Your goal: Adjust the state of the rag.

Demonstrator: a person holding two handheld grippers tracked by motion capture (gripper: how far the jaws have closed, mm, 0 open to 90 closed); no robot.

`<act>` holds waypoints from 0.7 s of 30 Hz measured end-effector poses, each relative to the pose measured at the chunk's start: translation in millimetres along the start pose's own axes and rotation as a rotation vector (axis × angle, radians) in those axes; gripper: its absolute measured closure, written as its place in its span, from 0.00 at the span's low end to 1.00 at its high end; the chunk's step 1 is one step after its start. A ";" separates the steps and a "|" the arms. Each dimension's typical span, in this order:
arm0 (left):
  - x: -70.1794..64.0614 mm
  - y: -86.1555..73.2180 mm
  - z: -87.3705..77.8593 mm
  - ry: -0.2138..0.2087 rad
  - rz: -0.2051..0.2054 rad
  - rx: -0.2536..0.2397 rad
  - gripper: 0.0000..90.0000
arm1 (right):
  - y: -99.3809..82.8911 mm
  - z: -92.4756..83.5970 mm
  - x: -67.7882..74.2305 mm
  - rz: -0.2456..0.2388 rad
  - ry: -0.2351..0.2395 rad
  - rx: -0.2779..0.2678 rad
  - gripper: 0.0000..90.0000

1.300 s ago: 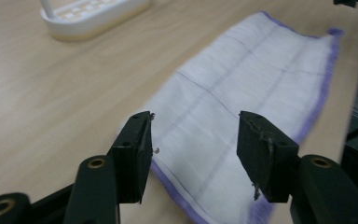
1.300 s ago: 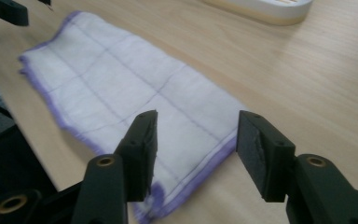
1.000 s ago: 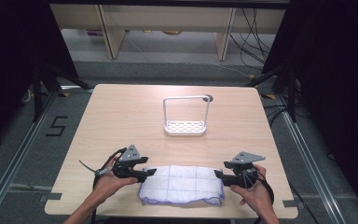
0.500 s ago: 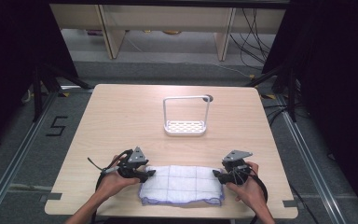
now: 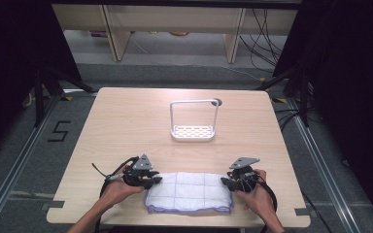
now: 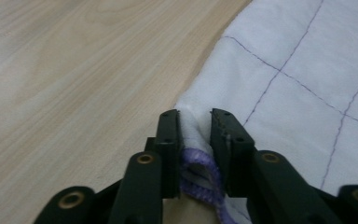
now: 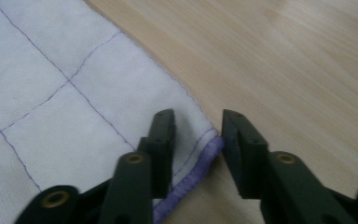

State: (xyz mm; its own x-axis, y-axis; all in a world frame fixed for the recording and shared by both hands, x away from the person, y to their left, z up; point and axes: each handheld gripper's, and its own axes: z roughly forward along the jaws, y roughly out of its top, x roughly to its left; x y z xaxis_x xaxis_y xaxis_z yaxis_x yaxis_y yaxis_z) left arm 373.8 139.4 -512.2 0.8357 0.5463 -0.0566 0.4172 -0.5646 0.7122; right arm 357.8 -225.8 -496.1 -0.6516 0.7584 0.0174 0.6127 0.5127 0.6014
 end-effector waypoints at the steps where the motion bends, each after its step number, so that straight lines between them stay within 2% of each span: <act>1: 0.0 0.0 0.0 0.000 0.000 0.000 0.85 | 0.0 0.0 0.0 0.000 0.000 0.000 0.75; 2: -2.1 0.0 -0.2 -0.007 0.007 0.000 0.88 | 0.9 0.0 -0.3 -0.004 0.013 -0.003 0.87; 5: -3.4 -0.1 -0.9 -0.001 0.017 0.002 0.91 | 2.9 1.5 -1.4 -0.016 0.022 -0.020 0.92; 6: -5.6 -1.9 -2.0 0.004 -0.003 -0.003 0.91 | 6.1 3.5 -2.6 -0.016 0.020 -0.013 0.94; 9: -10.1 -5.5 -5.7 0.012 -0.005 0.001 0.92 | 10.8 4.6 -4.7 -0.020 0.018 -0.006 0.95; 10: -15.4 -9.2 -9.6 0.012 0.008 0.003 0.92 | 18.8 5.8 -8.0 -0.035 0.018 -0.004 0.95; 12: -18.2 -10.9 -11.6 0.008 0.011 0.001 0.92 | 23.4 8.2 -9.3 -0.040 0.012 -0.023 0.95; 13: -22.0 -13.1 -13.2 0.002 0.001 -0.003 0.93 | 28.7 10.1 -10.3 -0.049 0.008 -0.023 0.95; 14: -28.9 -16.8 -16.6 -0.002 0.011 -0.006 0.93 | 40.9 14.0 -12.4 -0.069 0.011 -0.015 0.95; 15: -28.9 -16.8 -16.6 -0.002 0.011 -0.006 0.93 | 40.9 14.0 -12.4 -0.069 0.011 -0.015 0.95; 16: -33.7 -19.5 -18.7 -0.007 -0.004 -0.013 0.93 | 47.0 16.6 -13.7 -0.094 0.009 -0.009 0.95; 18: -40.8 -22.8 -21.4 -0.020 0.001 -0.014 0.93 | 63.4 26.6 -16.1 -0.104 0.023 -0.012 0.95; 19: -44.8 -24.1 -23.1 -0.020 0.010 -0.013 0.93 | 63.4 26.6 -16.1 -0.104 0.023 -0.012 0.95; 20: -47.4 -24.7 -24.7 -0.025 0.028 -0.008 0.93 | 73.6 32.3 -17.6 -0.121 0.028 -0.024 0.95; 21: -51.5 -25.3 -25.3 -0.034 0.015 -0.023 0.93 | 73.6 32.3 -17.6 -0.121 0.028 -0.024 0.95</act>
State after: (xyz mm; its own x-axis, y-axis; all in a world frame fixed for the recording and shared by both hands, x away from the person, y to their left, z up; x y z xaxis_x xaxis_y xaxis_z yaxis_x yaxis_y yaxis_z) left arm 311.2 141.2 -509.6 0.8536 0.5162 -0.0694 0.3968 -0.5581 0.7287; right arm 428.8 -188.4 -477.9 -0.7323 0.6801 -0.0342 0.5184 0.5894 0.6195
